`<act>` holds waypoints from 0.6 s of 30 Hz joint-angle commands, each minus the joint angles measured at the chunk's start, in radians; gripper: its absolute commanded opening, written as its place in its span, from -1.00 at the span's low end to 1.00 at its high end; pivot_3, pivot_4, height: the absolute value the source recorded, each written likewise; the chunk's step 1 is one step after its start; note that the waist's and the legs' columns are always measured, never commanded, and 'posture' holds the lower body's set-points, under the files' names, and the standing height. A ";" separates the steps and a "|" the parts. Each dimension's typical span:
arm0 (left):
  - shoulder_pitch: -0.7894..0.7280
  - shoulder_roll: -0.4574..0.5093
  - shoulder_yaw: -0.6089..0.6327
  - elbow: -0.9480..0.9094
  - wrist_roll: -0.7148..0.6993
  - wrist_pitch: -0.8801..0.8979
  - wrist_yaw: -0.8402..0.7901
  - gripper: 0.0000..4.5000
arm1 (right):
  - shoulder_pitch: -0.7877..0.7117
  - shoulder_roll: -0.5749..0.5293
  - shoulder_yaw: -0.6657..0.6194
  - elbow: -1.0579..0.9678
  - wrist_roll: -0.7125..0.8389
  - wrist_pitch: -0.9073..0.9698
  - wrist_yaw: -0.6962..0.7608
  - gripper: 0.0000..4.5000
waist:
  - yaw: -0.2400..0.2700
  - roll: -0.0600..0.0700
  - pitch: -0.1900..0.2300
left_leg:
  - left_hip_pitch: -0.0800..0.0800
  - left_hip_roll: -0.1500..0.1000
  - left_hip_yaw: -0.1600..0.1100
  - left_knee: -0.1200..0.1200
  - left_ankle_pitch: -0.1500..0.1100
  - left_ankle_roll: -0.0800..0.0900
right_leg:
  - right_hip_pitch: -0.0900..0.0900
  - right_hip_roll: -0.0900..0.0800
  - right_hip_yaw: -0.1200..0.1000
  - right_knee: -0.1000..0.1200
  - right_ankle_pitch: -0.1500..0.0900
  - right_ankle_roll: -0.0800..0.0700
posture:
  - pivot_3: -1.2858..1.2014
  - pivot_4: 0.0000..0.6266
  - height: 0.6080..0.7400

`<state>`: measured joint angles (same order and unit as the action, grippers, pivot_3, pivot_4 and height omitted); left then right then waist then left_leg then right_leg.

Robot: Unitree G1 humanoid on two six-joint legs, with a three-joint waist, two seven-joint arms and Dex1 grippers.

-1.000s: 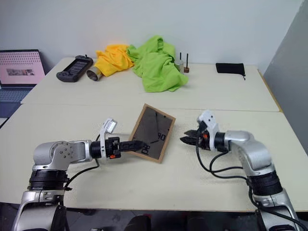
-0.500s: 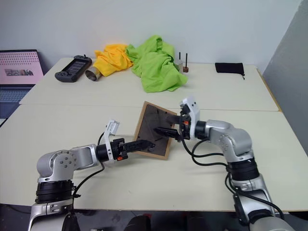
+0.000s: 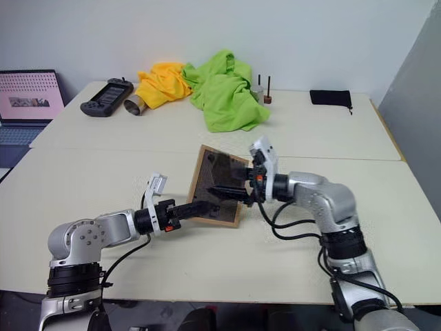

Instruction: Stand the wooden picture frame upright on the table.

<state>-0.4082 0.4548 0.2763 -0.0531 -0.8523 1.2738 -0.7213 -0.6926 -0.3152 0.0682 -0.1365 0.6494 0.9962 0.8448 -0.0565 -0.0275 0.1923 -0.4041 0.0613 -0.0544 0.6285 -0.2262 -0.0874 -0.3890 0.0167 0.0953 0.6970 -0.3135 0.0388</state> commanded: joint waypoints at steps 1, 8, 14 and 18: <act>-0.008 0.001 0.031 -0.037 -0.059 0.010 0.003 -0.43 | 0.027 -0.065 -0.021 -0.074 0.055 0.019 0.051 0.99 | 0.000 0.000 0.000 | 0.000 0.000 0.000 0.000 0.000 0.000 | 0.000 0.000 0.000 0.000 0.000 0.000 | 0.03 -0.52 1.00; -0.014 -0.011 0.079 -0.015 -0.153 0.112 0.043 -0.43 | 0.108 -0.214 0.025 -0.044 -0.136 -0.218 0.048 0.99 | -0.001 0.000 0.000 | 0.000 0.000 0.000 0.000 0.000 0.000 | 0.000 0.000 0.000 -0.001 0.000 0.000 | 0.03 -0.52 1.00; -0.049 0.027 0.184 0.085 -0.291 0.332 0.095 -0.43 | 0.262 -0.394 0.107 0.169 -0.729 -1.325 -0.116 0.99 | -0.001 -0.001 0.000 | -0.001 -0.001 0.001 0.000 0.000 0.000 | 0.000 0.000 0.000 -0.003 -0.003 0.005 | 0.03 -0.52 1.00; -0.045 0.049 0.179 0.114 -0.392 0.341 0.144 -0.43 | 0.200 -0.406 0.173 0.359 -1.059 -1.778 -0.402 0.99 | -0.015 -0.001 0.001 | 0.001 -0.001 0.003 0.000 0.000 0.000 | 0.000 0.000 0.003 -0.003 -0.003 0.006 | 0.03 -0.52 1.00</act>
<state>-0.4437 0.4896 0.4451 0.0536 -1.1484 1.6052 -0.5975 -0.4430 -0.7360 0.2249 0.1723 -0.2614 -0.5448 0.5928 -0.0718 -0.0286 0.1928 -0.4026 0.0608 -0.0511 0.6285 -0.2263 -0.0876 -0.3888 0.0164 0.0986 0.6954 -0.3160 0.0448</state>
